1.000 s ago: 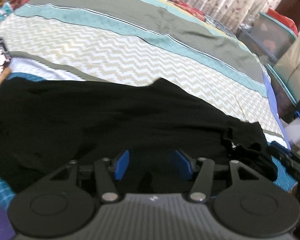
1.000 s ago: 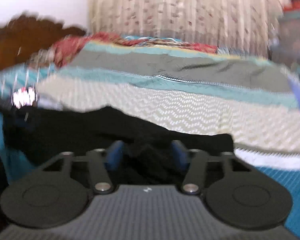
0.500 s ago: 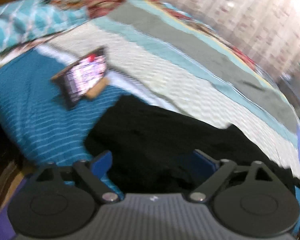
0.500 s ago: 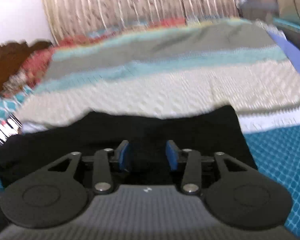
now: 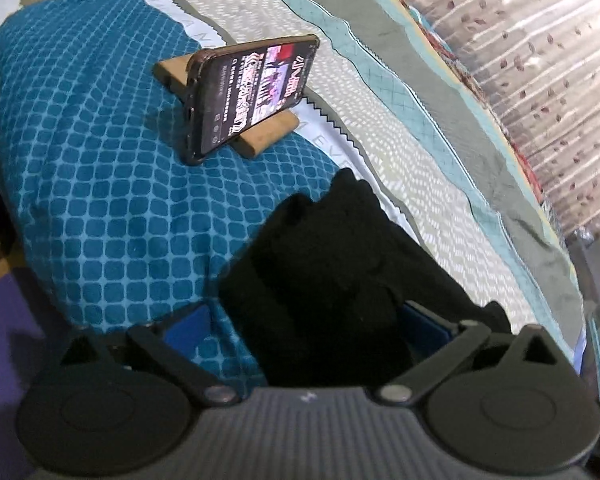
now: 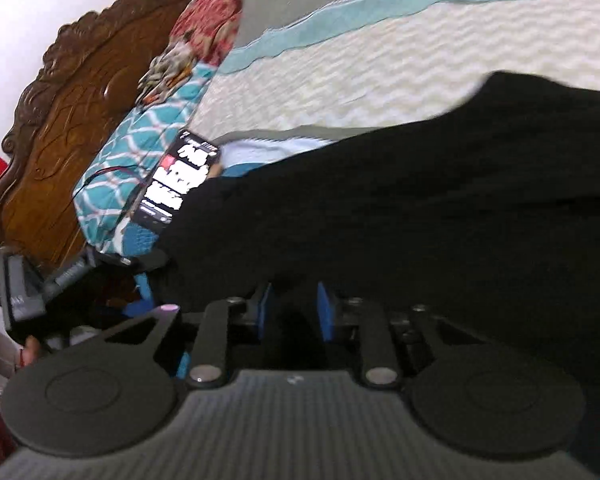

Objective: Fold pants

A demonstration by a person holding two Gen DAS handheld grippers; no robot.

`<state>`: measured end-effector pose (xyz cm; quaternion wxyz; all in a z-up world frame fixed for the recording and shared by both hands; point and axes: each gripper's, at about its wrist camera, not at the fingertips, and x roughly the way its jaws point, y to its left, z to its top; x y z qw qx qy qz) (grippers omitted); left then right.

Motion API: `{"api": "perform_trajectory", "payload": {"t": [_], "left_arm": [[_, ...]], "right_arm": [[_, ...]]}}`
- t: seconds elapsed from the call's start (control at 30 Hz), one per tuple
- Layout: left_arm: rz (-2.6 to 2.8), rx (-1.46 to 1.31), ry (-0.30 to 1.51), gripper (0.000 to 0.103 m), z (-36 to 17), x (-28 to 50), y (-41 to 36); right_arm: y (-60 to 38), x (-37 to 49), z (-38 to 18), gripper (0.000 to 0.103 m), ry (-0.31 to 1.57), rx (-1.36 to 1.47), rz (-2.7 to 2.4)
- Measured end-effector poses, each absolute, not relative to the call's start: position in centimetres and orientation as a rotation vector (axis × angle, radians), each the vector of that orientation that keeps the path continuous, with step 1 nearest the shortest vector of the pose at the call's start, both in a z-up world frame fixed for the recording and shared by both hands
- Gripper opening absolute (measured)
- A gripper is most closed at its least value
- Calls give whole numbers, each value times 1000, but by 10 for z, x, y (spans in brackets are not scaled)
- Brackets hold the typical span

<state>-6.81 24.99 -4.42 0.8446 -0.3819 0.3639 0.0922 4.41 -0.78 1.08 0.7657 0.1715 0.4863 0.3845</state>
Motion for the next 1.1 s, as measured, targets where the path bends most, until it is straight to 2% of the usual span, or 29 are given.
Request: {"api": "perform_trajectory", "payload": {"t": [0.03,0.1,0.17,0.2,0.27,0.37,0.43,0.47,0.5,0.57,0.63,0.77,0.9,0.97,1.03,1.07,1.1], "left_arm": [[203,-791,759,89,-45,-68,248],[234,-735,757,65,-46,-68,243],[263,-681,754,50,-43,-71,238],[266,-665,746,44,-40,-74,235],[258,-634,714,37,-31,-82,232],[268,-578,706,38,-22,-84,223],[271,-588,713,42,-20,-83,224],[277,-602,716,49,-19,-83,226],[287,-610,722,63,-18,-84,227],[350,-597,707,74,-13,-88,230],[377,-574,668,75,-4,-96,232],[388,-495,587,92,13,-98,238],[281,-447,586,101,8,-73,244],[234,-447,643,101,-7,-58,243],[195,-471,711,88,-22,-46,243],[157,-471,724,66,-26,-45,241],[129,-451,730,58,-26,-46,235]], "right_arm": [[3,50,8,27,1071,392,843],[21,58,-2,27,1131,410,845],[33,51,-21,26,1217,342,805],[38,50,-27,22,1201,343,799],[42,51,-26,22,1193,346,798],[46,54,-25,22,1192,343,808],[37,47,-24,23,1179,338,814],[39,46,-23,23,1171,330,818],[41,47,-23,23,1167,325,821],[26,42,-21,23,1167,336,824],[24,42,-21,24,1165,349,833],[16,39,-26,25,1161,379,834],[10,39,-27,25,1165,393,834],[8,39,-27,25,1167,401,831],[7,39,-27,25,1168,404,832],[7,38,-27,25,1168,405,831],[7,38,-27,25,1168,405,830]]}}
